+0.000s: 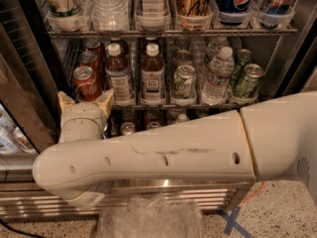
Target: Pick coke can from middle shelf of fridge
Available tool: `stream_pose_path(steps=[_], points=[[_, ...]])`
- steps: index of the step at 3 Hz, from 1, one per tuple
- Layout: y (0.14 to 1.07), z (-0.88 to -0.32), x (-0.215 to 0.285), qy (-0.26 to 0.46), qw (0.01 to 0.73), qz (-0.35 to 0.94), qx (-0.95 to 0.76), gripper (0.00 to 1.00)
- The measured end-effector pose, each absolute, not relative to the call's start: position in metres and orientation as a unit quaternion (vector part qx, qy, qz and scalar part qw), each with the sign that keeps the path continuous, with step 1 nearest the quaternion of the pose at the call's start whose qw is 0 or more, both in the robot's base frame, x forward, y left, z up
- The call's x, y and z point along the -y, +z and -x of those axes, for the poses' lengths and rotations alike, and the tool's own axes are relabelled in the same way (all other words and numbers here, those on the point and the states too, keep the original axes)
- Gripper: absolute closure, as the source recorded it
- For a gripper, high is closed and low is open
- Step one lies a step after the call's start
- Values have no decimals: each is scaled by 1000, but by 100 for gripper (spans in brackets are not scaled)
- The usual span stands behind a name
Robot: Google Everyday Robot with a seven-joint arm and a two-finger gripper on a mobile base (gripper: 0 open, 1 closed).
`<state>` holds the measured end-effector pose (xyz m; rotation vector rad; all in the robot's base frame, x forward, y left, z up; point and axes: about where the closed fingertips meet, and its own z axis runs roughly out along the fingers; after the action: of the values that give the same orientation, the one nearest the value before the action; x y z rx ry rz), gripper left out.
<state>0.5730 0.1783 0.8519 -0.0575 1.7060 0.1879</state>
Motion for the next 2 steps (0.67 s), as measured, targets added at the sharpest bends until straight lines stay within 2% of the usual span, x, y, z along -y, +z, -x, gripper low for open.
stream_pose_path(steps=[2], points=[[859, -573, -169, 68, 665, 24, -743, 23]])
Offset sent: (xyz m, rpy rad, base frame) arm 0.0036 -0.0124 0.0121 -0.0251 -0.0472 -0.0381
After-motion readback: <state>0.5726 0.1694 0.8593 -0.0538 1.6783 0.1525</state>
